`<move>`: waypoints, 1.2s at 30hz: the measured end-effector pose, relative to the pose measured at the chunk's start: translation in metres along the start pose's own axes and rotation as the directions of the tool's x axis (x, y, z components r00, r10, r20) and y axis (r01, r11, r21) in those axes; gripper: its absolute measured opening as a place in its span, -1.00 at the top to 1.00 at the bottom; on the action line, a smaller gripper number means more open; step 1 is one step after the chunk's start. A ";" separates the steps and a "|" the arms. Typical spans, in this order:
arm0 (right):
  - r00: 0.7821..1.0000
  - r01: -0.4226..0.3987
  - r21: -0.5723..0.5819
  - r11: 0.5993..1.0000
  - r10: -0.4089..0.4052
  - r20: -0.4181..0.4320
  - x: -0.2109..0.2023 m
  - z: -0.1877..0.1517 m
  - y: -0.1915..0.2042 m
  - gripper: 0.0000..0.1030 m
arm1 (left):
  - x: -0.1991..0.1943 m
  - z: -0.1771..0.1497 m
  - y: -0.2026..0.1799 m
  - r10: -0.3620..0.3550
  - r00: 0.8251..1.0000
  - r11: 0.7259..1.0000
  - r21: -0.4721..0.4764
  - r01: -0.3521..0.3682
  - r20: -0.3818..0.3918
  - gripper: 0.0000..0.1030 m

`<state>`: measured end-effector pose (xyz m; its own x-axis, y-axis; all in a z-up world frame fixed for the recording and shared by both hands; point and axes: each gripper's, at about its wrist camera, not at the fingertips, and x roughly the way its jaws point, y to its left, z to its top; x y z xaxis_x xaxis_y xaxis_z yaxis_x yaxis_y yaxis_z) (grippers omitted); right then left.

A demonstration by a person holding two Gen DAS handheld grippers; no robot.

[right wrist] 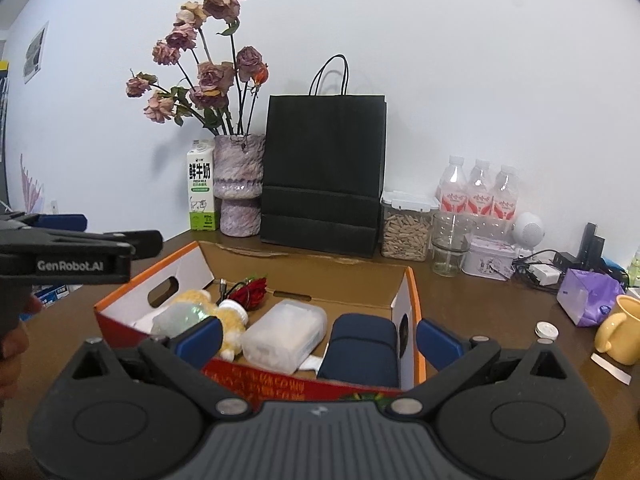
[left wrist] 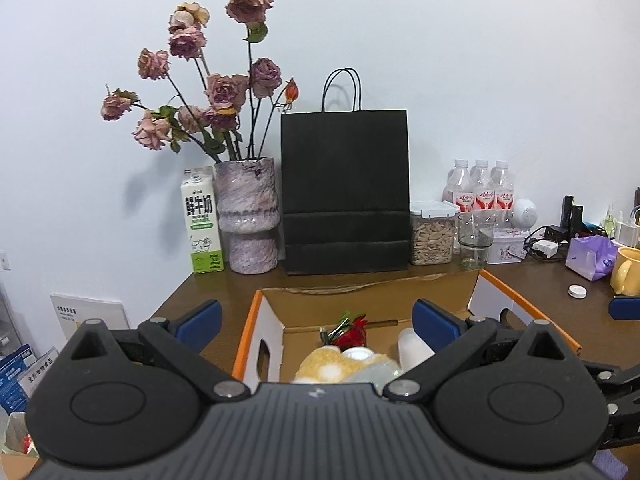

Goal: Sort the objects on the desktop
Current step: 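Withdraw both grippers from the box back toward the table items, then grasp the purple drawstring bag with the right gripper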

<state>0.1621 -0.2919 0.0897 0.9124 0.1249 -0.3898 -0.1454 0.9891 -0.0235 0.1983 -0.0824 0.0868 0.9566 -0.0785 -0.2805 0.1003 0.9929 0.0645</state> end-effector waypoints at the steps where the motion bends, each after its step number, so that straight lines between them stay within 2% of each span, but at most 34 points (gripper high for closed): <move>1: 1.000 0.000 0.000 1.000 0.000 -0.005 -0.002 -0.002 0.000 -1.00 | -0.003 -0.002 0.002 0.001 1.000 1.000 -0.001 -0.001 -0.004 -1.00; 7: 0.999 -0.007 0.001 1.000 0.007 -0.046 -0.013 -0.024 0.005 -1.00 | -0.016 -0.020 0.011 0.011 0.999 1.000 -0.001 -0.011 -0.039 -1.00; 17: 0.989 -0.007 -0.013 1.000 0.005 -0.148 -0.012 -0.066 0.014 -1.00 | -0.023 -0.064 0.018 0.015 0.989 1.000 -0.002 -0.016 -0.147 -1.00; 28: 0.972 -0.002 -0.019 1.000 -0.003 -0.233 0.003 -0.085 0.015 -1.00 | -0.010 -0.098 0.003 -0.044 0.960 0.998 0.021 0.052 -0.278 -1.00; 35: 0.965 0.003 -0.032 0.999 -0.011 -0.263 0.013 -0.092 0.016 -0.99 | -0.003 -0.103 -0.007 -0.090 0.944 0.994 0.025 0.103 -0.316 -1.00; 36: 0.967 -0.002 -0.038 0.999 -0.008 -0.256 0.012 -0.092 0.016 -0.93 | -0.003 -0.103 -0.008 -0.091 0.943 0.994 0.027 0.105 -0.320 -1.00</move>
<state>0.1353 -0.2814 0.0001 0.7852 0.0930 -0.6122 -0.1614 0.9852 -0.0573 0.1668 -0.0810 -0.0119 0.8058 -0.1357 -0.5764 0.2074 0.9764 0.0601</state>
